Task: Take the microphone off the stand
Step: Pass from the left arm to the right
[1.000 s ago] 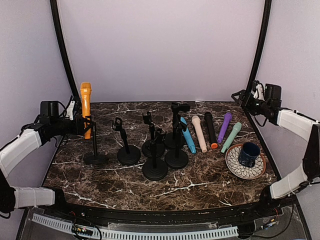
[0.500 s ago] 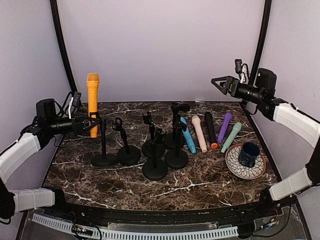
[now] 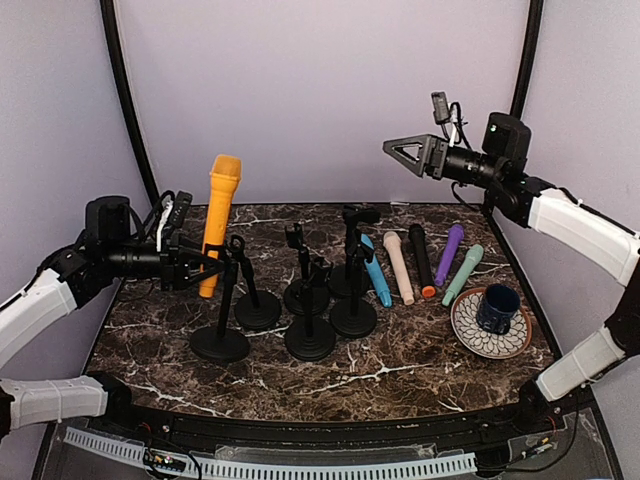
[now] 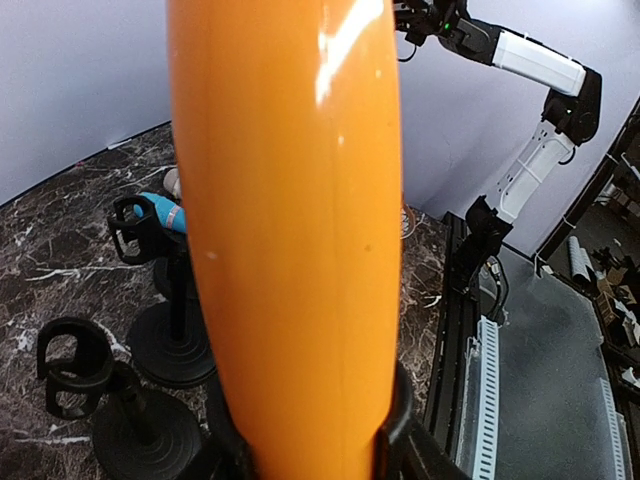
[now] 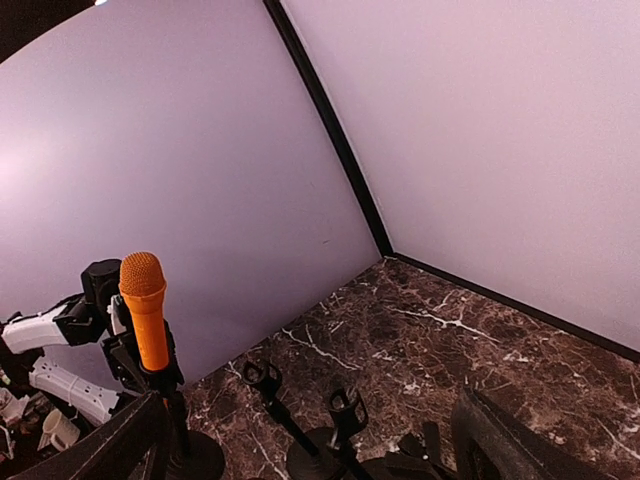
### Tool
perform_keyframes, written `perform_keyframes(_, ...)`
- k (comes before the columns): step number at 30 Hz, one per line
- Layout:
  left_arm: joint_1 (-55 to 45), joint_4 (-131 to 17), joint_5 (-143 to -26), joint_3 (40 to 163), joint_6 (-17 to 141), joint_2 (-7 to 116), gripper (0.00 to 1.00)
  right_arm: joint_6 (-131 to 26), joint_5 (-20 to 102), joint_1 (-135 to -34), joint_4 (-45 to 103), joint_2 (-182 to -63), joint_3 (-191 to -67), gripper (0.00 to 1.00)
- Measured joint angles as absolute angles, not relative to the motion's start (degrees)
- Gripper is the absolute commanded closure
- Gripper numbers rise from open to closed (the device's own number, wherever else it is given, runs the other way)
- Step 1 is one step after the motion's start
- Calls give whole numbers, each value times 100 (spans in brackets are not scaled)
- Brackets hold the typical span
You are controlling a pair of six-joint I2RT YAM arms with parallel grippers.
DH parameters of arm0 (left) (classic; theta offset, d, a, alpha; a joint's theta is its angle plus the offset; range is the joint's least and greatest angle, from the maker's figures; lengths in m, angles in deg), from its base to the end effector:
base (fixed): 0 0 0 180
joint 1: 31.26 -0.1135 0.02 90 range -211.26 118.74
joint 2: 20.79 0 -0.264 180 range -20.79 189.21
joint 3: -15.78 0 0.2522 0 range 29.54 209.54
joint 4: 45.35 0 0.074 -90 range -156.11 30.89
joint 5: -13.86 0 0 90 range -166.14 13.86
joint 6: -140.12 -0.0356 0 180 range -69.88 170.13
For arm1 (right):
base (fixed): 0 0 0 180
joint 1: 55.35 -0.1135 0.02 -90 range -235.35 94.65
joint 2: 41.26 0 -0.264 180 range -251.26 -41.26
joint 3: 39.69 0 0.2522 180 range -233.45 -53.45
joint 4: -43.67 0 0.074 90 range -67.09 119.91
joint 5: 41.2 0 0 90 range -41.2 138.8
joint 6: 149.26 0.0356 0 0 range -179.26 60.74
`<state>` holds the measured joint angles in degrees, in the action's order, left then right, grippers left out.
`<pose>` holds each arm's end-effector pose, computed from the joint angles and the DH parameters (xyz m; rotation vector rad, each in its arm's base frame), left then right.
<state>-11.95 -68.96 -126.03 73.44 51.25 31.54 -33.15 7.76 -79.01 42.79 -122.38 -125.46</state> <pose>0.1815 -0.0924 0.3155 0.8854 1.6884 -1.0590 0.2940 0.1543 0.4014 -0.5807 1.5478 1.2111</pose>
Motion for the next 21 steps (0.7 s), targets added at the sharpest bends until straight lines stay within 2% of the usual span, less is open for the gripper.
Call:
perform_keyframes(9,-415,-5665,-12565,7342,5628,3519,100,-3470,543,-8682,4270,-12500,-13060,1)
perform_keyframes(21,123,-5173,-12515,7342,5765,4182,100,-3580,333,-9646,4220,-13617,-13958,2)
